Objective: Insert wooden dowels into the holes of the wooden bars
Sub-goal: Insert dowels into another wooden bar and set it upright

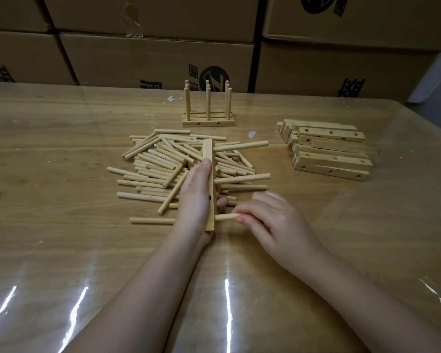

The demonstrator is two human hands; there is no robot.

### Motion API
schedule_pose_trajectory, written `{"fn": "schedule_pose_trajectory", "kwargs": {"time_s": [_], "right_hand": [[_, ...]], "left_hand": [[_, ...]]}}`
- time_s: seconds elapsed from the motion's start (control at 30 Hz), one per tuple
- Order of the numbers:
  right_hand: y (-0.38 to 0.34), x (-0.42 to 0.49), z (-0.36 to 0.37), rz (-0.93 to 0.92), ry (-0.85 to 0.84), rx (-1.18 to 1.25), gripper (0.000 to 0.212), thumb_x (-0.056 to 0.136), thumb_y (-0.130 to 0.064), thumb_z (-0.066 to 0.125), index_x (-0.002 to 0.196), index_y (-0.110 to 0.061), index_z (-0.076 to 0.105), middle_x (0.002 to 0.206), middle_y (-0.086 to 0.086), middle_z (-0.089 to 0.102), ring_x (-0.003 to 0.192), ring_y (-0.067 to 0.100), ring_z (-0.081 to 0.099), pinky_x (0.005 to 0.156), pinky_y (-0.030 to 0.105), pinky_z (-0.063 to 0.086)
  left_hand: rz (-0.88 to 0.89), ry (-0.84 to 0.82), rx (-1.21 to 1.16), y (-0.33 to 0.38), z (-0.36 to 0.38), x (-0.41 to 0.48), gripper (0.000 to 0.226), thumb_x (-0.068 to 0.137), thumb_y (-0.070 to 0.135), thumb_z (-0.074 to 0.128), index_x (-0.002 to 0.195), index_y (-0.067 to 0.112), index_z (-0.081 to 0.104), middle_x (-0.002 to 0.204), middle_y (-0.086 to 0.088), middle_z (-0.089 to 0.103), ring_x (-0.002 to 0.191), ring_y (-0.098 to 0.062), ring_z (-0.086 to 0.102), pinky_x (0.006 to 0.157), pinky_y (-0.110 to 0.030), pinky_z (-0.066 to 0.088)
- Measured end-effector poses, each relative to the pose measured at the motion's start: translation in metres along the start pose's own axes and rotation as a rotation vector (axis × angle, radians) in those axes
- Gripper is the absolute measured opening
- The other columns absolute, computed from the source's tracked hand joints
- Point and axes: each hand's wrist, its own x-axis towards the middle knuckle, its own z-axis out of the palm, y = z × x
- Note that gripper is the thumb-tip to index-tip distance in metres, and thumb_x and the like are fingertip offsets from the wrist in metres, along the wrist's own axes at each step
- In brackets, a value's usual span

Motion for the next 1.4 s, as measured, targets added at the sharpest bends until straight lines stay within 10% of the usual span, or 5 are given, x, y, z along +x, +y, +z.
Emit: {"fn": "schedule_pose_trajectory", "kwargs": {"time_s": [0.47,0.7,0.83,1.1,1.4], "right_hand": [[0.003,-0.001,-0.003,0.059,-0.038,0.023,0.034,0.091,-0.039,0.048,0.104,-0.014,0.066,0.087,-0.008,0.056,0.084,0.008,0.050,0.071,0.019,0.039],[0.020,-0.001,-0.018,0.333,0.382,0.330,0.025,0.087,-0.050,0.044,0.088,-0.026,0.051,0.073,-0.011,0.052,0.069,0.003,0.051,0.060,0.011,0.038],[0.025,0.002,-0.020,0.293,0.230,0.347,0.028,0.082,-0.041,0.053,0.110,-0.036,0.055,0.090,-0.016,0.059,0.085,-0.001,0.055,0.075,0.009,0.043],[0.025,0.007,-0.016,0.088,0.097,-0.005,0.023,0.089,-0.018,0.053,0.100,-0.005,0.069,0.086,0.001,0.063,0.081,0.014,0.057,0.073,0.020,0.042],[0.027,0.009,-0.019,0.273,-0.012,0.194,0.020,0.091,-0.016,0.055,0.106,-0.014,0.069,0.097,-0.013,0.061,0.090,-0.007,0.053,0.080,0.003,0.034]], "left_hand": [[0.025,-0.019,0.048,0.002,0.000,-0.002,0.022,0.095,0.037,0.052,0.083,0.024,0.065,0.055,0.008,0.053,0.045,-0.006,0.049,0.039,-0.018,0.039],[-0.017,-0.008,0.111,0.003,0.003,-0.004,0.029,0.095,0.038,0.050,0.108,0.017,0.064,0.059,0.007,0.054,0.050,-0.005,0.051,0.043,-0.019,0.043],[-0.009,-0.017,0.172,0.002,0.005,-0.005,0.027,0.096,0.038,0.048,0.107,0.019,0.064,0.063,0.009,0.060,0.051,-0.003,0.054,0.043,-0.019,0.043],[0.058,-0.030,0.320,-0.002,0.006,-0.006,0.022,0.094,0.036,0.053,0.081,0.029,0.069,0.062,0.014,0.059,0.060,-0.006,0.054,0.059,-0.029,0.043],[0.105,-0.064,0.345,-0.003,0.008,-0.010,0.023,0.095,0.034,0.052,0.081,0.030,0.069,0.063,0.014,0.061,0.054,0.000,0.056,0.045,-0.018,0.044]]}}
